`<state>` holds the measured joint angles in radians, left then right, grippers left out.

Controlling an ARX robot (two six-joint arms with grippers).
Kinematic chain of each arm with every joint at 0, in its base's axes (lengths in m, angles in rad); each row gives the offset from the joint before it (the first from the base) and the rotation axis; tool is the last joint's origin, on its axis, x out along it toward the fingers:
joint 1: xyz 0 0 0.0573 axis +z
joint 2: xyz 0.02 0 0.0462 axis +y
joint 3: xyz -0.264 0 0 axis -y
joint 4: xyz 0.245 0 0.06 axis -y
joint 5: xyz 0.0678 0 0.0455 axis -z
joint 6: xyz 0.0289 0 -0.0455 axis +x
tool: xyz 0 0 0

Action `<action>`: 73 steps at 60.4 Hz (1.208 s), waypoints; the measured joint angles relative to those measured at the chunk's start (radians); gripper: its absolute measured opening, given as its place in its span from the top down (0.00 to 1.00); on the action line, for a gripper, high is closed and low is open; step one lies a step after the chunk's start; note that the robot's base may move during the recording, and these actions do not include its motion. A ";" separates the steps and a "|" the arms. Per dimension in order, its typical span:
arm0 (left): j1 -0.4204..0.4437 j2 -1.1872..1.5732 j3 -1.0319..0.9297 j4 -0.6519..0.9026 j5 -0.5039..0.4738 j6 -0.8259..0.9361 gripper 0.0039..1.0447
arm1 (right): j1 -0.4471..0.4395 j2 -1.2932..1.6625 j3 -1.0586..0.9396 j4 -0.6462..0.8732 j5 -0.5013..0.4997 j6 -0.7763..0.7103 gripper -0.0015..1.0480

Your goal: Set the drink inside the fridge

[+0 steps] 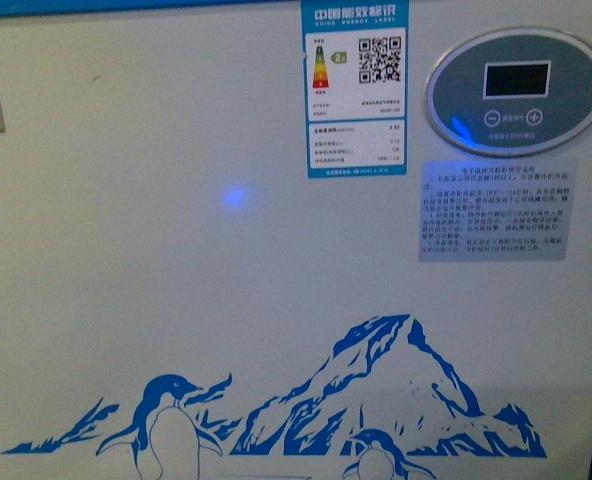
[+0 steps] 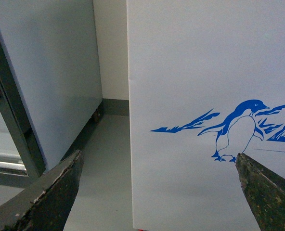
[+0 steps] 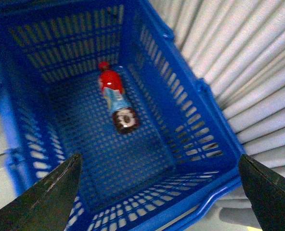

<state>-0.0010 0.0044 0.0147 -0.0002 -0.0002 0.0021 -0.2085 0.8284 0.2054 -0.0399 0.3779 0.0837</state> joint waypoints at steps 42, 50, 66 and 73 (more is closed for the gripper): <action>0.000 0.000 0.000 0.000 0.000 0.000 0.08 | -0.089 1.395 0.488 0.643 0.056 -0.138 0.07; 0.000 0.000 0.000 0.000 0.000 0.000 0.08 | -0.101 1.526 0.584 0.643 0.080 -0.138 0.07; 0.000 0.000 0.000 0.000 0.000 0.000 0.08 | -0.093 1.733 0.751 0.686 0.178 -0.140 0.07; 0.000 0.000 0.000 0.000 0.000 0.000 0.08 | -0.063 1.837 0.858 0.653 0.225 -0.127 0.07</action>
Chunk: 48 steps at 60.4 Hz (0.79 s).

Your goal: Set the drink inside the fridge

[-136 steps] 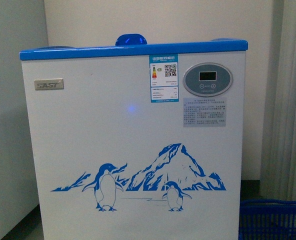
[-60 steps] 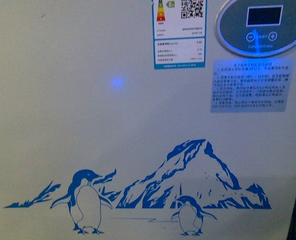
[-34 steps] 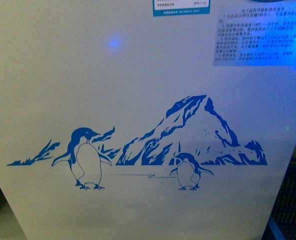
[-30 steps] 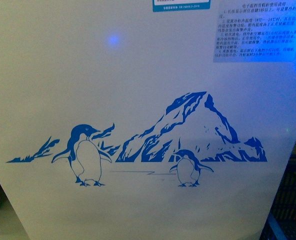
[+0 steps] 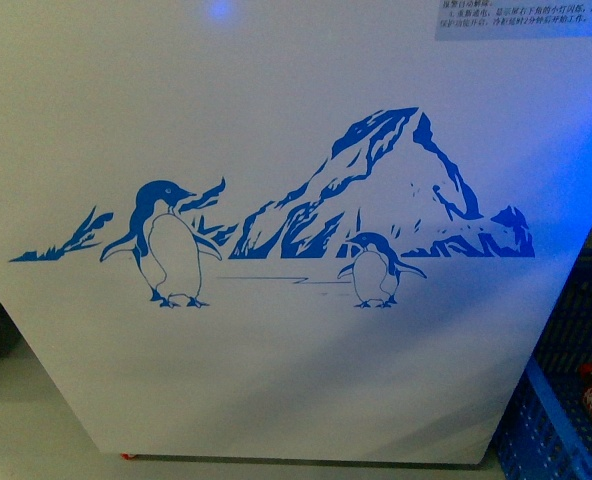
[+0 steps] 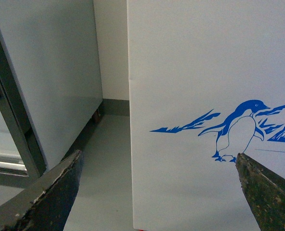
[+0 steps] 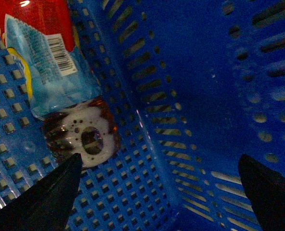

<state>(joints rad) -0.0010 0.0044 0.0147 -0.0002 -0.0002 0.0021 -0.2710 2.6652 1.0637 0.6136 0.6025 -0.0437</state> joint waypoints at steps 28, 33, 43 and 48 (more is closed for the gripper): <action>0.000 0.000 0.000 0.000 0.000 0.000 0.08 | 0.018 0.273 0.529 -0.421 -0.081 0.269 0.07; 0.000 0.000 0.000 0.000 0.000 0.000 0.08 | 0.017 0.304 0.578 -0.440 -0.082 0.264 0.07; 0.000 0.000 0.000 0.000 0.000 0.000 0.08 | 0.015 0.347 0.640 -0.454 -0.091 0.215 0.07; 0.000 0.000 0.000 0.000 0.000 0.000 0.08 | 0.010 0.363 0.661 -0.459 -0.104 0.188 0.07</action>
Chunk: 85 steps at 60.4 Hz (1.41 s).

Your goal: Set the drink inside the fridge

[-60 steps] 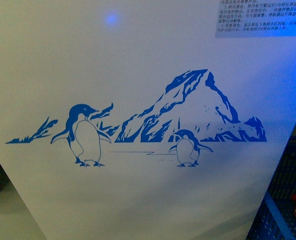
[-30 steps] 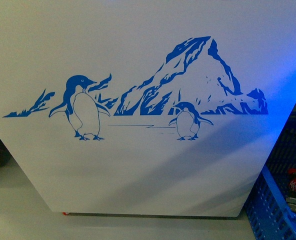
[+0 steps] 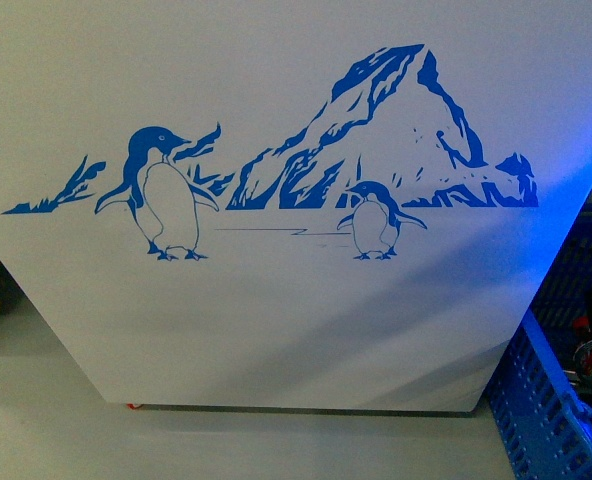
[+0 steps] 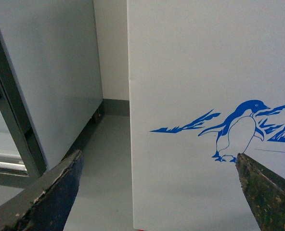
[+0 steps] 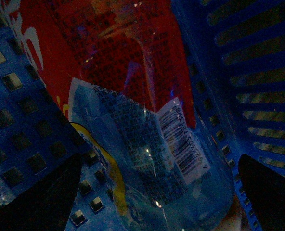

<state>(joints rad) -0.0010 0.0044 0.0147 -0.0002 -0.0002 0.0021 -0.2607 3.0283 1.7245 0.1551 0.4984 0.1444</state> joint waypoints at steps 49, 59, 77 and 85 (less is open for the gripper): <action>0.000 0.000 0.000 0.000 0.000 0.000 0.08 | -0.041 -0.080 -0.177 0.080 -0.128 -0.101 0.55; 0.000 0.000 0.000 0.000 0.000 0.000 0.08 | -0.017 -0.259 -0.356 0.145 -0.171 -0.100 0.56; 0.000 0.000 0.000 0.000 0.000 0.000 0.08 | 0.000 -0.869 -0.769 0.229 -0.256 -0.098 0.56; 0.000 0.000 0.000 0.000 0.000 0.000 0.08 | 0.002 -1.095 -0.883 0.202 -0.276 -0.099 0.56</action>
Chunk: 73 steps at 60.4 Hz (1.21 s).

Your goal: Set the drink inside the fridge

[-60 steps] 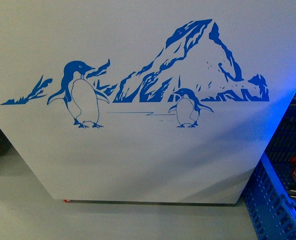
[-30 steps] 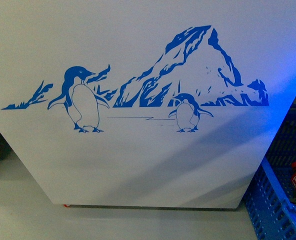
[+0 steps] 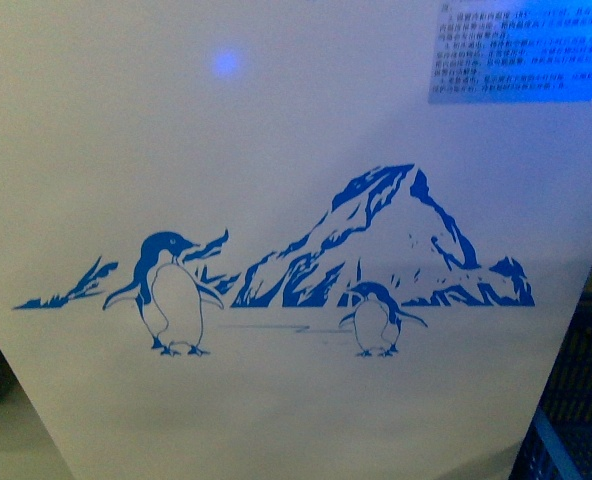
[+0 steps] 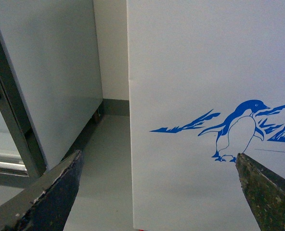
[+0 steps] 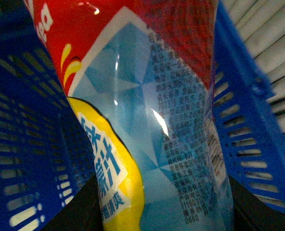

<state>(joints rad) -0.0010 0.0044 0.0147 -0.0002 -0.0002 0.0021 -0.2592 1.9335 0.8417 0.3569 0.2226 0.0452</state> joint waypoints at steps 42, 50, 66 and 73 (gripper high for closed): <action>0.000 0.000 0.000 0.000 0.000 0.000 0.08 | 0.014 -1.123 -0.135 -0.362 -0.181 0.134 0.58; 0.000 0.000 0.000 0.000 0.000 0.000 0.08 | 0.059 -1.282 -0.136 -0.442 -0.213 0.164 0.58; 0.000 0.000 0.000 0.000 0.000 0.000 0.08 | 0.163 -1.452 -0.140 -0.510 -0.121 0.183 0.58; 0.000 0.000 0.000 0.000 0.000 0.000 0.08 | 0.253 -1.477 -0.153 -0.473 -0.032 0.175 0.58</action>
<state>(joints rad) -0.0010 0.0044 0.0147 -0.0002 -0.0002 0.0021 -0.0063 0.4568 0.6888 -0.1162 0.1909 0.2199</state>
